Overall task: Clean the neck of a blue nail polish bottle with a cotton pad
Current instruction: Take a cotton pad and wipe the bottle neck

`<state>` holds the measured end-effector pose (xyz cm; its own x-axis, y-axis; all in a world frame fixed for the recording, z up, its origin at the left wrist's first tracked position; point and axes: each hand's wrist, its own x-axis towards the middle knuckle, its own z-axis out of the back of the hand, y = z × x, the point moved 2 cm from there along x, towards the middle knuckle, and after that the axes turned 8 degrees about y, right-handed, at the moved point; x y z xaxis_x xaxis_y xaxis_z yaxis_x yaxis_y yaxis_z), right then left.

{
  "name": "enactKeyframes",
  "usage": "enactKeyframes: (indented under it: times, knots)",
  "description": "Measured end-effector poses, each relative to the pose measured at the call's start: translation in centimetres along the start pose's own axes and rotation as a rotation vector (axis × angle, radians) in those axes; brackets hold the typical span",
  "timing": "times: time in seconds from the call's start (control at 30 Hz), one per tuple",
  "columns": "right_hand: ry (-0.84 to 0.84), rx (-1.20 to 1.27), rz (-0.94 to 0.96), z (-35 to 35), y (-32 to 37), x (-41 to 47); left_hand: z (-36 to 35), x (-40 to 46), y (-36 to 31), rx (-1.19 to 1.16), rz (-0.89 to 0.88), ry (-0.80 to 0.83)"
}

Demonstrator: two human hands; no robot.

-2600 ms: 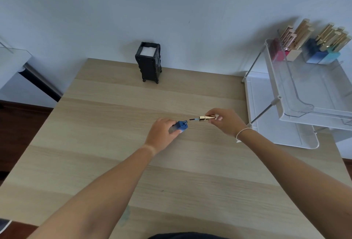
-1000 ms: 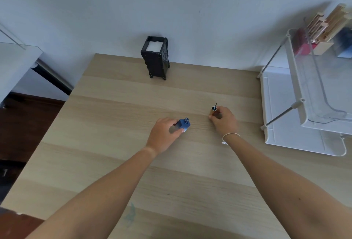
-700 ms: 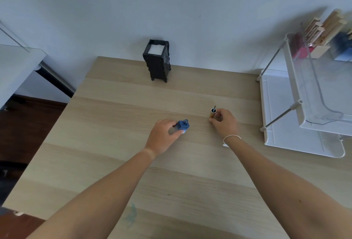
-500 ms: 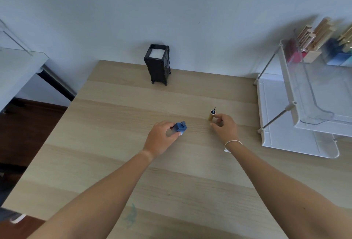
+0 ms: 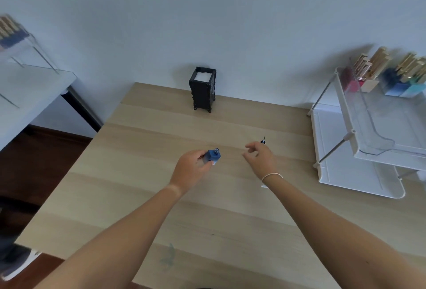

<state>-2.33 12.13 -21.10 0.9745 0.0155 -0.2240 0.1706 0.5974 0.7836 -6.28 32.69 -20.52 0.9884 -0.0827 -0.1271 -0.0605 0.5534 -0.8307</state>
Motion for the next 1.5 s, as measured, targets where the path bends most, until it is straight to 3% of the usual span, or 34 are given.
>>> enactKeyframes:
  times: [0.27,0.63,0.87,1.2,1.5]
  knots:
    - [0.018,-0.064,0.239,-0.9,8.6,3.8,3.8,-0.4,1.4,-0.023,-0.007,-0.052]
    - [-0.008,-0.22,0.365,-0.4,17.8,11.5,6.1,1.9,2.7,-0.043,-0.042,-0.077]
    - [0.014,-0.382,0.312,-1.0,19.3,16.6,6.0,3.0,3.7,-0.038,-0.085,-0.044]
    - [0.168,-0.766,0.203,-1.6,20.2,21.0,5.5,4.7,5.3,-0.098,-0.017,-0.016]
    - [0.139,-0.768,0.174,-2.4,19.9,21.4,5.2,5.6,5.6,-0.105,-0.022,0.0]
